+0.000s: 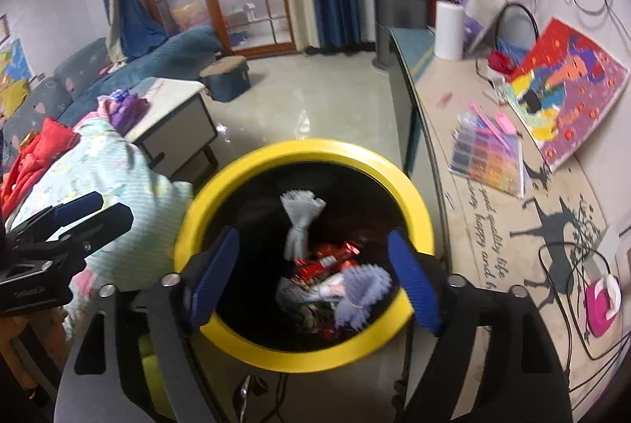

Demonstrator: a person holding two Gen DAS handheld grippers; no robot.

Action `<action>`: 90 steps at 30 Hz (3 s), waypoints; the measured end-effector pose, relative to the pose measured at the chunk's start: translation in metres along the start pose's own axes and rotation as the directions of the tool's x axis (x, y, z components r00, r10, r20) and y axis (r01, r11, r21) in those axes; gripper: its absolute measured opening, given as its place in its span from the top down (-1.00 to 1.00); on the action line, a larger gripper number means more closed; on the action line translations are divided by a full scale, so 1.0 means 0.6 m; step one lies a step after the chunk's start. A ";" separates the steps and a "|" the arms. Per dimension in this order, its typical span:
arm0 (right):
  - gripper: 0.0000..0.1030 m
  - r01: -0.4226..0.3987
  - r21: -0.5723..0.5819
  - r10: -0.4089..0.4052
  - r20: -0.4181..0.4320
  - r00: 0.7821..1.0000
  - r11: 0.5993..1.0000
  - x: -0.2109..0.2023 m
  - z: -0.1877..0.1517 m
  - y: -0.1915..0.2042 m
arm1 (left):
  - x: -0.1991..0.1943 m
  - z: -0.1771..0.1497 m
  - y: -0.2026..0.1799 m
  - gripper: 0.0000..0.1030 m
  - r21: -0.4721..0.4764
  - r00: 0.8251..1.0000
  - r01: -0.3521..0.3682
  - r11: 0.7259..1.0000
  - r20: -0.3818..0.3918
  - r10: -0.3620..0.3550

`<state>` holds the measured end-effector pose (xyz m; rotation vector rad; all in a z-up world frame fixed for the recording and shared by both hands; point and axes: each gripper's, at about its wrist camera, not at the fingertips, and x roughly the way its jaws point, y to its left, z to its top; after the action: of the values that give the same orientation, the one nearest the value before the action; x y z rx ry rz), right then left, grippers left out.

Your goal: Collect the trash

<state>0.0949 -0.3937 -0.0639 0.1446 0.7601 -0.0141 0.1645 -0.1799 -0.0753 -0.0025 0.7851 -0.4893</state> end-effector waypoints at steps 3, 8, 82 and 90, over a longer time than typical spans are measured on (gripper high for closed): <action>-0.73 -0.010 -0.066 0.014 0.053 0.998 0.998 -0.019 0.006 0.041 | -0.028 -0.004 0.026 -0.79 -0.021 0.999 -0.048 0.999 0.021 0.049; -0.88 -0.022 -0.134 0.042 0.148 0.988 0.991 -0.055 0.013 0.099 | -0.081 -0.015 0.072 -0.79 -0.081 0.990 -0.119 0.990 0.066 0.124; -0.88 -0.056 -0.213 0.145 0.432 0.890 0.975 -0.169 -0.078 0.271 | -0.316 -0.147 0.139 -0.79 -0.204 0.871 -0.310 0.929 0.330 0.363; -0.88 -0.055 -0.216 0.146 0.432 0.890 0.975 -0.168 -0.078 0.272 | -0.314 -0.147 0.140 -0.79 -0.206 0.873 -0.311 0.928 0.325 0.364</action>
<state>0.0003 -0.2296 -0.0075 -0.0123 0.2888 0.1249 0.0266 -0.0099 -0.0259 -0.0886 0.4448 -0.0868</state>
